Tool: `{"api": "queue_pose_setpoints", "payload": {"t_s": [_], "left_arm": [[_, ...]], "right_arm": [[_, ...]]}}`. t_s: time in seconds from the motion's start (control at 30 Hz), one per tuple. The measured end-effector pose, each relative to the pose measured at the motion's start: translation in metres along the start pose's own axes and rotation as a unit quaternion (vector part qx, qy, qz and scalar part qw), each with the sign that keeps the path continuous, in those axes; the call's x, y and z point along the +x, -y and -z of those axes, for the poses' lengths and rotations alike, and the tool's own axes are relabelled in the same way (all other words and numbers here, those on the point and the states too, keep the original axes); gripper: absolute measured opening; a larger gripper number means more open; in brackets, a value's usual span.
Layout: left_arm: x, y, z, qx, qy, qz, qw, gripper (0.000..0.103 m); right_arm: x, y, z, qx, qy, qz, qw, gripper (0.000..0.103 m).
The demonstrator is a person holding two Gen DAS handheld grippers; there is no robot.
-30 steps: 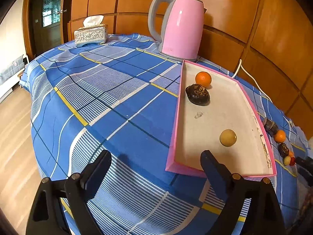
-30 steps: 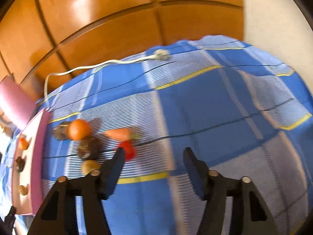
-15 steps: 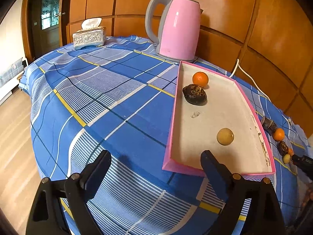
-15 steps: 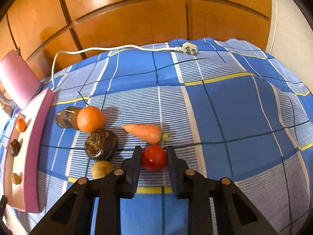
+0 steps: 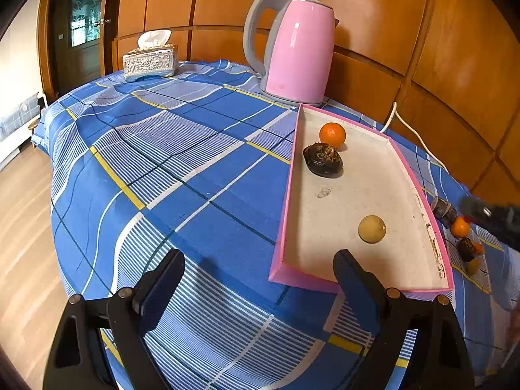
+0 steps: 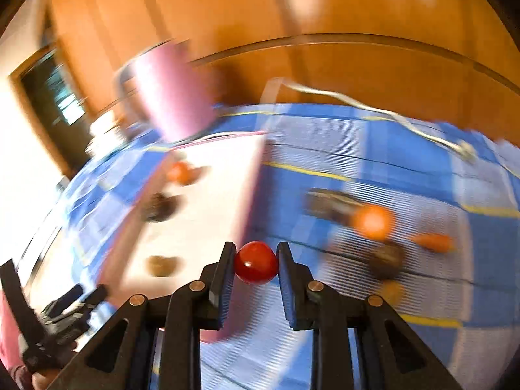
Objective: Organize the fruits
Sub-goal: 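Place the cherry tomato in the tray next to the yellow fruit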
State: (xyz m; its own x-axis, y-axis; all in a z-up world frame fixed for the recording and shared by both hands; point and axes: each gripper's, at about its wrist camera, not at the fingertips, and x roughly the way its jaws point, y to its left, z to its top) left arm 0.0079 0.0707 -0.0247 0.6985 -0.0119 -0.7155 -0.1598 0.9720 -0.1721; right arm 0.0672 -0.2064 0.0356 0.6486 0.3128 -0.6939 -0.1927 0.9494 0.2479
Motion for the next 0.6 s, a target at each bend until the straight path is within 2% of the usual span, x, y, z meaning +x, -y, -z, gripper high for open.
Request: {"api": "queue_pose_setpoints", "payload": {"t_s": [0.1, 0.17, 0.27, 0.6], "left_arm": [[0.0, 0.001, 0.002, 0.003, 0.0, -0.001, 1.0, 0.093], [0.0, 0.0, 0.002, 0.001, -0.001, 0.0, 1.0, 0.093], [0.001, -0.001, 0.001, -0.003, -0.002, 0.0, 1.0, 0.093], [0.001, 0.0, 0.002, -0.003, -0.002, 0.002, 1.0, 0.093]], "right_arm": [[0.018, -0.034, -0.005, -0.025, -0.012, -0.03, 0.999, 0.026], [0.027, -0.049, -0.005, -0.04, -0.013, -0.031, 0.999, 0.03], [0.03, -0.055, 0.002, -0.037, -0.016, -0.031, 0.999, 0.03], [0.019, -0.021, 0.016, -0.003, -0.008, 0.02, 1.0, 0.03]]}}
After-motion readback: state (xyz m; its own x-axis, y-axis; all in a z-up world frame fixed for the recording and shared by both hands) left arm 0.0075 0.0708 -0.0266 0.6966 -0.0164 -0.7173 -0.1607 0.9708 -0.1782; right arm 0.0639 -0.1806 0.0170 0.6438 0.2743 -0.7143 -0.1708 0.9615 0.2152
